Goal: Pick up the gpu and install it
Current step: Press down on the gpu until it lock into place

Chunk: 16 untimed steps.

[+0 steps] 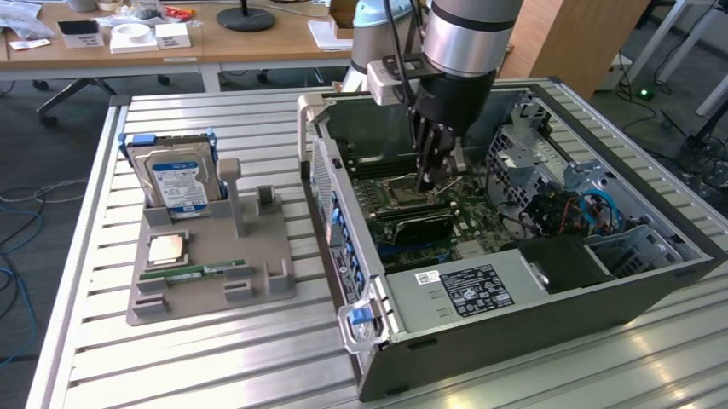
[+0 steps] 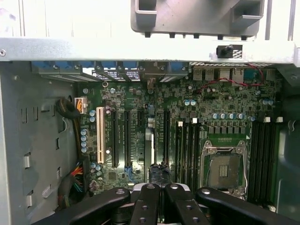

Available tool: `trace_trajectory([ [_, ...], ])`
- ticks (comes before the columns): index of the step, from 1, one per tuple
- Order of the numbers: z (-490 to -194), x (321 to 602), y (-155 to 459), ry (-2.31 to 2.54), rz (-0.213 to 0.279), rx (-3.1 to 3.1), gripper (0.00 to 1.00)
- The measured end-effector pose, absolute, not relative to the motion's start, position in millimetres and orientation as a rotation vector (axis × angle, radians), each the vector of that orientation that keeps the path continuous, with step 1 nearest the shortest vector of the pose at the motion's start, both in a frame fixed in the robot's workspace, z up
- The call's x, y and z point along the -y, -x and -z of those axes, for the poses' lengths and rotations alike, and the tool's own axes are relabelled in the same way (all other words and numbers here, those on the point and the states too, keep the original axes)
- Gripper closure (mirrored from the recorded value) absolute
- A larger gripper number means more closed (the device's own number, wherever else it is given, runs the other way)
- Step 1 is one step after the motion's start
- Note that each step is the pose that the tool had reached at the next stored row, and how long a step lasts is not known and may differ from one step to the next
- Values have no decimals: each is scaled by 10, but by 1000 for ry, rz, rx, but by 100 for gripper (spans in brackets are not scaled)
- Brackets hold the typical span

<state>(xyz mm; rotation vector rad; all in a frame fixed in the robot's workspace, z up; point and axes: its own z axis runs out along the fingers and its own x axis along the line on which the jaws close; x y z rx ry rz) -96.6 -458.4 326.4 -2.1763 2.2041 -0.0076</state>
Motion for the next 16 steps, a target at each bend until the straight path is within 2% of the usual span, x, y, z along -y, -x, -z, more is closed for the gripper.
trace_trajectory([
  [16,-3157,4579,967,2176,7,-2204,89],
])
